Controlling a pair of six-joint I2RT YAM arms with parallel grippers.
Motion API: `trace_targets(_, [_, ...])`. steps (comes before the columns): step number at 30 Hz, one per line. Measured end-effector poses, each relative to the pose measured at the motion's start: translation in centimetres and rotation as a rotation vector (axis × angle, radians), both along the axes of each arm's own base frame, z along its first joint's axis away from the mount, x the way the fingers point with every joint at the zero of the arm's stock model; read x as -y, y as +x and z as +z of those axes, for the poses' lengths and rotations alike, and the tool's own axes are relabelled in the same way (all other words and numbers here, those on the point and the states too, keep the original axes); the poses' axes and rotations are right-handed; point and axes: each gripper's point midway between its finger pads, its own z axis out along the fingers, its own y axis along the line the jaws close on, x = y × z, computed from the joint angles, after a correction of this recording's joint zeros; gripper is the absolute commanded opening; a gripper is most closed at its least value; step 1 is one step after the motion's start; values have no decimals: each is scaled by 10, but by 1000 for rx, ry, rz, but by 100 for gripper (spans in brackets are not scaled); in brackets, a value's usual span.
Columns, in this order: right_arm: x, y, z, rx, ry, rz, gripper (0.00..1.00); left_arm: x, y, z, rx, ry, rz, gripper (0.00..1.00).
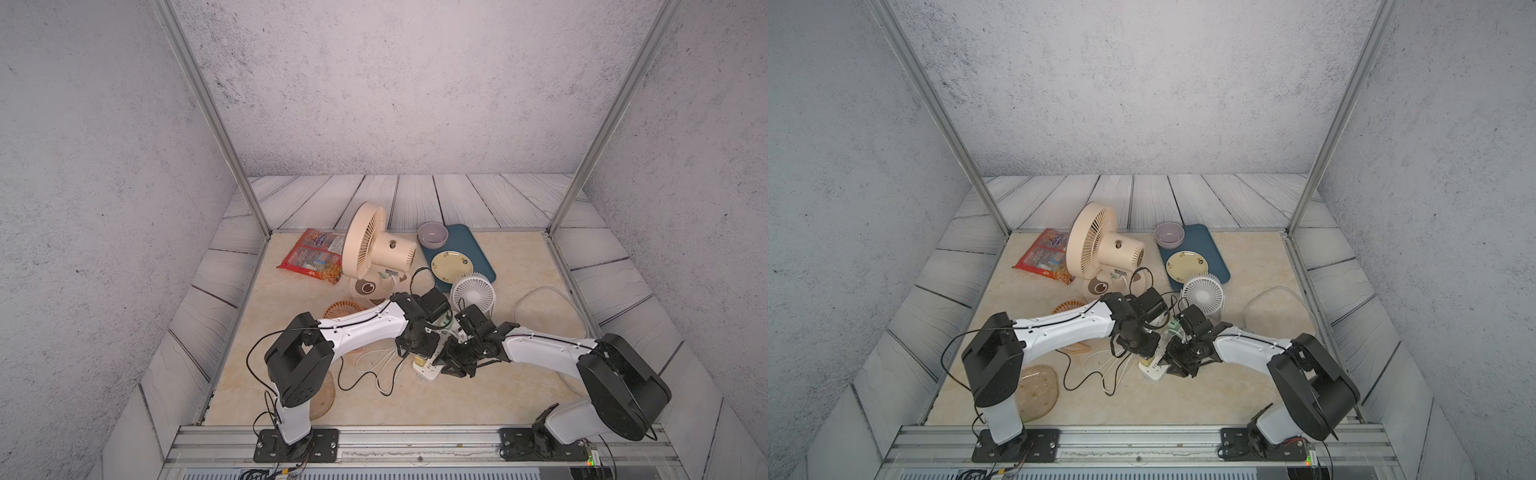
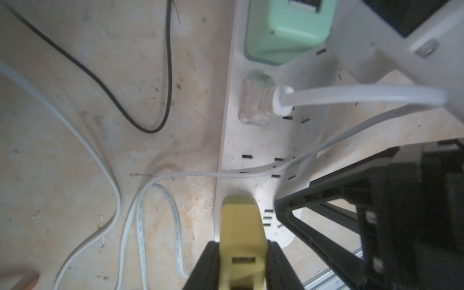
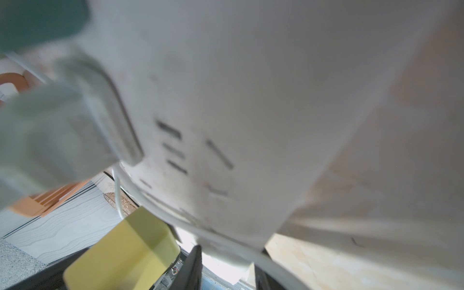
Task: Unplug the desk fan from the power strip
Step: Remove the plug from the socket, then move the fan to the center of the board.
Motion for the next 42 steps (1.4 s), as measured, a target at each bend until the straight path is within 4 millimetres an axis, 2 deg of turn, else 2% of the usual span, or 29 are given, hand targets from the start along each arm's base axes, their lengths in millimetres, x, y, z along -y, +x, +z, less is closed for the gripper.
trace_targets(13, [-9,4,0,-10,31,2,39,-9,-2,10,46,11,18,0])
trace_targets(20, [-9,7,-4,-12,23,-13,41,9,2,69,120,-186,26,0])
trace_targets(27, [-9,8,-3,-8,20,-15,44,10,2,73,131,-198,26,0])
trace_targets(31, [-5,10,3,23,-1,-16,51,-6,8,86,193,-173,56,0])
trace_targets(34, [14,7,7,52,-89,-27,62,-28,11,112,254,-195,100,0])
trace_targets(38, [34,5,24,102,-154,-45,69,-69,11,138,314,-228,191,0])
trace_targets(42, [46,8,42,157,-171,-70,71,-107,3,142,328,-228,252,0])
